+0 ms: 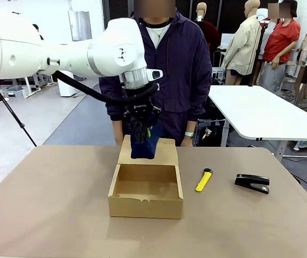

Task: Pack the items into the box.
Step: Pick up the item indicated by the person and place it inside the Mailer Box.

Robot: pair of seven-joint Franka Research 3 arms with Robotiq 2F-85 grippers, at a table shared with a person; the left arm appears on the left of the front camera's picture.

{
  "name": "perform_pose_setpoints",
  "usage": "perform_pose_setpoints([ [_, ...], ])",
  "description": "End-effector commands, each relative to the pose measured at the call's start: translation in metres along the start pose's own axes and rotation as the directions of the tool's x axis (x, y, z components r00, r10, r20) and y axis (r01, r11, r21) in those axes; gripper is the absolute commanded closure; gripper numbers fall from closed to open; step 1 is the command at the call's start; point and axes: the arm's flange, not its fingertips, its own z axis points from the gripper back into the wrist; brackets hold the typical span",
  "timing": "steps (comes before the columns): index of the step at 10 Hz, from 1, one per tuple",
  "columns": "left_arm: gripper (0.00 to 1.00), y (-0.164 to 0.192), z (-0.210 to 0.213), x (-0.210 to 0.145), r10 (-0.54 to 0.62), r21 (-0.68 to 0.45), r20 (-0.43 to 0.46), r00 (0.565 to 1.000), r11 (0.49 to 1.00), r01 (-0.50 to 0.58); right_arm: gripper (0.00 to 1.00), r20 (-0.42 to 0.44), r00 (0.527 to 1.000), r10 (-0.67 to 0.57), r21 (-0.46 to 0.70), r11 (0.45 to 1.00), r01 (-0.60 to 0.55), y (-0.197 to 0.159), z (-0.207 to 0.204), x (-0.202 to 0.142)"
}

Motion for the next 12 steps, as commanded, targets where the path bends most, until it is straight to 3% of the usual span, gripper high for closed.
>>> perform_pose_setpoints([
  [1, 1.00, 0.013, -0.005, -0.021, -0.620, -0.193, -0.083, 0.780, 0.778, 0.598, 0.00, 0.003, 1.000, 0.008, 0.019, 1.000, -0.008, 0.003, 0.000, 0.001],
  [2, 1.00, 0.013, -0.002, -0.039, -0.784, -0.158, -0.003, 0.620, 0.613, 0.774, 0.00, 0.003, 1.000, 0.008, 0.019, 1.000, -0.008, 0.003, 0.000, 0.001],
  [3, 1.00, 0.010, -0.002, -0.054, -0.912, -0.149, 0.069, 0.404, 0.391, 0.908, 0.00, 0.003, 1.000, 0.008, 0.019, 1.000, -0.008, 0.003, 0.000, 0.001],
  [5, 1.00, 0.002, -0.016, -0.071, -0.997, -0.014, 0.031, 0.071, 0.071, 0.997, 0.00, 0.003, 1.000, 0.008, 0.019, 1.000, -0.008, 0.003, 0.000, 0.001],
  [6, 1.00, -0.003, -0.023, -0.074, -1.000, 0.013, 0.021, -0.019, -0.018, 1.000, 0.00, 0.003, 1.000, 0.008, 0.019, 1.000, -0.008, 0.003, 0.000, 0.001],
  [7, 1.00, -0.006, -0.025, -0.074, -0.998, 0.004, 0.056, -0.042, -0.042, 0.999, 0.00, 0.003, 1.000, 0.008, 0.019, 1.000, -0.008, 0.003, 0.000, 0.001],
  [8, 1.00, -0.006, -0.022, -0.071, -0.996, 0.019, 0.088, 0.001, 0.003, 1.000, 0.00, 0.003, 1.000, 0.008, 0.019, 1.000, -0.008, 0.003, 0.000, 0.001],
  [9, 1.00, -0.020, -0.020, -0.067, -0.921, -0.022, -0.065, 0.385, 0.387, 0.922, 0.00, 0.003, 1.000, 0.008, 0.019, 1.000, -0.008, 0.003, 0.000, 0.001],
  [11, 1.00, -0.020, -0.020, -0.067, -0.921, -0.022, -0.065, 0.385, 0.387, 0.922, 0.00, 0.003, 1.000, 0.008, 0.019, 1.000, -0.008, 0.003, 0.000, 0.001],
  [12, 1.00, -0.021, -0.025, -0.065, -0.960, -0.006, -0.045, 0.275, 0.276, 0.961, 0.00, 0.003, 1.000, 0.008, 0.019, 1.000, -0.008, 0.003, 0.000, 0.001],
])
